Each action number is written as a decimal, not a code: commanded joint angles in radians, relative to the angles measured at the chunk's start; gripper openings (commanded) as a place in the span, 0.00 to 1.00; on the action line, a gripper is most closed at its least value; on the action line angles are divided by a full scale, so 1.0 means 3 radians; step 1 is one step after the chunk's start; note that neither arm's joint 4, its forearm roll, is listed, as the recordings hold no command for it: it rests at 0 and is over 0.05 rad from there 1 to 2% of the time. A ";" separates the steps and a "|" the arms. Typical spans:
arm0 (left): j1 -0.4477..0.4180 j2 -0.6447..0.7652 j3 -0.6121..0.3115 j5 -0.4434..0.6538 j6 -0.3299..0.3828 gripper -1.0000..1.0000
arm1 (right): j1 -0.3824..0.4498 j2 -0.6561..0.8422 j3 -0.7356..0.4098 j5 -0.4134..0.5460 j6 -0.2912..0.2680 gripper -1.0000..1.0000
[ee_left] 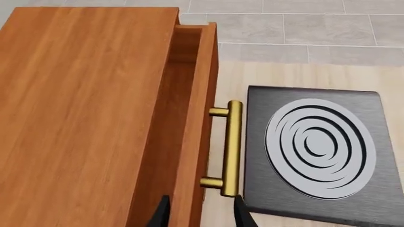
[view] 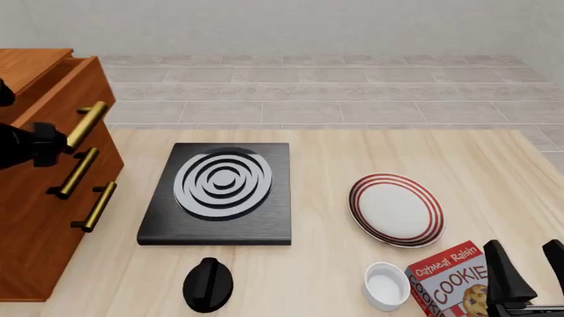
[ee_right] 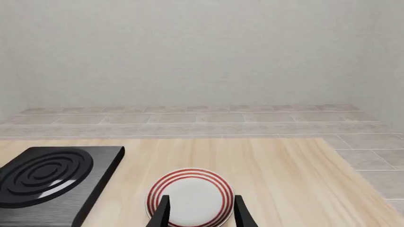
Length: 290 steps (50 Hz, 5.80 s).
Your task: Pick the akita bowl in the top layer of the wooden cabinet and place it on the plate.
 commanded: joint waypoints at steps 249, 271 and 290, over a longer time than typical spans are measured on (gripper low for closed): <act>-0.0566 0.1089 -0.2057 0.1221 0.0215 1.00 | 0.0032 -0.0001 -0.0021 -0.0022 -0.0034 1.00; -0.0432 0.1269 -0.1931 0.1432 0.0450 1.00 | 0.0036 -0.0001 -0.0023 -0.0023 -0.0031 1.00; -0.0511 0.1339 -0.1889 0.1478 0.0382 1.00 | 0.0028 -0.0001 -0.0023 -0.0022 -0.0020 1.00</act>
